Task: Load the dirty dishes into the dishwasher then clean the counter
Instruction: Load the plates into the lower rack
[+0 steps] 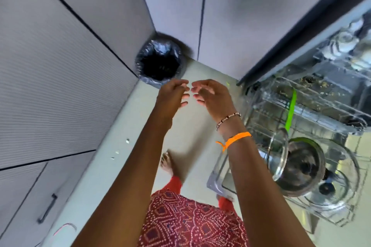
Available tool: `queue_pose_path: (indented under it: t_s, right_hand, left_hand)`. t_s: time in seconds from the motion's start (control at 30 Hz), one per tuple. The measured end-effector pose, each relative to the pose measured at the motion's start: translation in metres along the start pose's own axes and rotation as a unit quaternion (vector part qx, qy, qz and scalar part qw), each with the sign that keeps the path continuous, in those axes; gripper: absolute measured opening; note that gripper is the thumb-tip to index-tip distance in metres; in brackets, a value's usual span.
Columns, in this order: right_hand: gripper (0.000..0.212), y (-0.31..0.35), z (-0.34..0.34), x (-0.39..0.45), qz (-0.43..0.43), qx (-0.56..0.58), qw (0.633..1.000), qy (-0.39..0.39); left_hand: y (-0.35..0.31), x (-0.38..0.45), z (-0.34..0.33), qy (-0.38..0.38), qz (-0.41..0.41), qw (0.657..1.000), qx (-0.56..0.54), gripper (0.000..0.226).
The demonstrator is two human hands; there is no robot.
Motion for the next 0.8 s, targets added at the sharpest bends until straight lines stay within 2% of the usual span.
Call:
queue_pose_path:
  t_s: [0.1, 0.2, 0.4, 0.6, 0.8]
  right_hand:
    - [0.025, 0.067, -0.033, 0.001, 0.03, -0.012, 0.999, 0.01]
    - [0.03, 0.13, -0.058, 0.006, 0.045, 0.025, 0.998, 0.035]
    - [0.022, 0.242, -0.083, 0.03, 0.109, 0.059, 0.991, 0.046]
    - [0.03, 0.32, -0.085, 0.08, 0.14, 0.069, 0.987, 0.029]
    - [0.029, 0.397, -0.073, 0.175, 0.164, 0.036, 0.986, 0.024]
  left_hand:
    - [-0.054, -0.002, 0.04, -0.024, -0.033, 0.999, -0.036, 0.018]
    - [-0.116, -0.006, 0.07, -0.04, -0.068, 0.995, -0.068, 0.02]
    - [-0.235, -0.004, 0.106, -0.054, -0.164, 0.982, -0.078, 0.02]
    - [-0.32, 0.019, 0.091, -0.023, -0.207, 0.971, -0.12, 0.02]
    - [-0.407, 0.086, 0.071, -0.033, -0.244, 0.966, -0.076, 0.021]
Point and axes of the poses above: each hand's wrist, its own x-axis towards the middle knuckle, its own z-axis out of the back of the hand, y = z × x, the point moved 9 cm from there along x, towards the middle knuckle, and after that the axes turned 14 degrees about -x, right-handed, at the moved point
